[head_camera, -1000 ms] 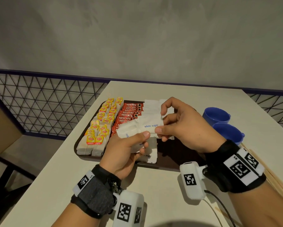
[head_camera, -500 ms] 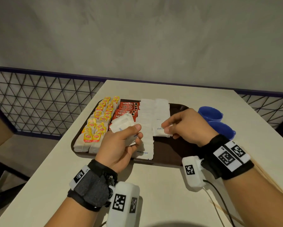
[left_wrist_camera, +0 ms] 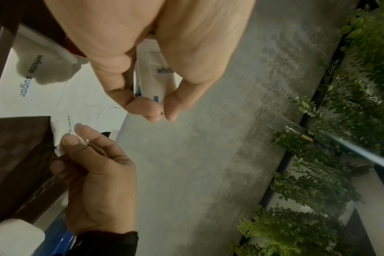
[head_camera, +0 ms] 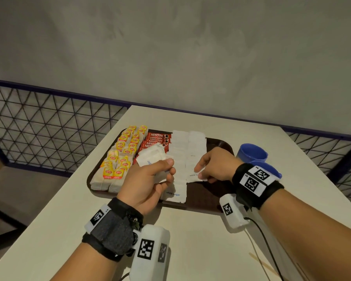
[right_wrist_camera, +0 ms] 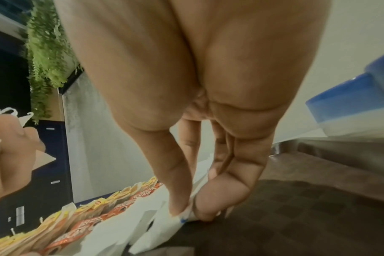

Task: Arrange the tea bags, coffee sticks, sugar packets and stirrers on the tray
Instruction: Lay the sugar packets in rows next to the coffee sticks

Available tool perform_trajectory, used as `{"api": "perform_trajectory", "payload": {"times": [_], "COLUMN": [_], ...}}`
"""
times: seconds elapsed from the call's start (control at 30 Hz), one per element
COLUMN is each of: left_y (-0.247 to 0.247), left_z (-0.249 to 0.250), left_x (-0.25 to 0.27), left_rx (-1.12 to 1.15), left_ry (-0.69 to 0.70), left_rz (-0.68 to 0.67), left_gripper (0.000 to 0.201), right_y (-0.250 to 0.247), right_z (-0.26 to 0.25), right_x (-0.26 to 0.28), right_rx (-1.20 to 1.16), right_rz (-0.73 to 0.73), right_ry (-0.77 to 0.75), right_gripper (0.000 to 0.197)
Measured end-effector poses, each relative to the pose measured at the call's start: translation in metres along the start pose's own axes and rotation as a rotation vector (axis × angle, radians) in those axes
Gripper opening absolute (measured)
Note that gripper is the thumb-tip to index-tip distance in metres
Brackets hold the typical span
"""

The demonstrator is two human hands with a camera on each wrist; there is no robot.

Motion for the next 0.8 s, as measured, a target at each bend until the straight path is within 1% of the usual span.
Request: {"api": "perform_trajectory", "payload": {"times": [0.13, 0.23, 0.33, 0.43, 0.5, 0.6, 0.7, 0.8], "left_y": [0.003, 0.004, 0.003, 0.003, 0.008, 0.014, 0.019, 0.022], "left_z": [-0.002, -0.006, -0.009, -0.01, -0.011, -0.015, -0.019, -0.022], "left_x": [0.001, 0.002, 0.003, 0.004, 0.005, 0.007, 0.009, 0.011], "left_rx": [0.052, 0.151, 0.207, 0.217, 0.194, 0.098, -0.013, -0.11], "left_ry": [-0.042, -0.09, -0.114, -0.108, -0.116, -0.143, -0.159, -0.155], "left_rz": [0.01, 0.042, 0.049, 0.049, -0.006, -0.114, -0.221, -0.288], "left_gripper": [0.01, 0.024, 0.033, 0.036, 0.037, 0.031, 0.045, 0.047], "right_y": [-0.002, -0.006, -0.015, -0.029, -0.032, -0.025, -0.014, -0.015], "right_z": [-0.001, -0.003, -0.01, -0.028, -0.042, -0.055, -0.054, -0.047], "right_x": [-0.003, -0.004, 0.003, 0.022, 0.04, 0.067, 0.08, 0.083], "right_rx": [0.078, 0.135, 0.061, 0.005, -0.06, -0.162, -0.264, -0.256], "right_rz": [0.018, 0.041, 0.067, 0.149, 0.177, 0.174, 0.148, 0.175], "right_ry": [-0.007, -0.018, -0.041, -0.132, -0.223, -0.321, -0.346, -0.355], "right_gripper": [0.015, 0.014, 0.008, 0.005, 0.006, 0.018, 0.027, 0.024]}}
Point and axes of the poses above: each hand's wrist, its own x-axis away from the middle knuckle, its own y-axis out of the palm, z = x × y, the point moved 9 cm from there along -x, towards the middle knuckle, and after that the axes turned 9 degrees about y, right-handed, at the moved point
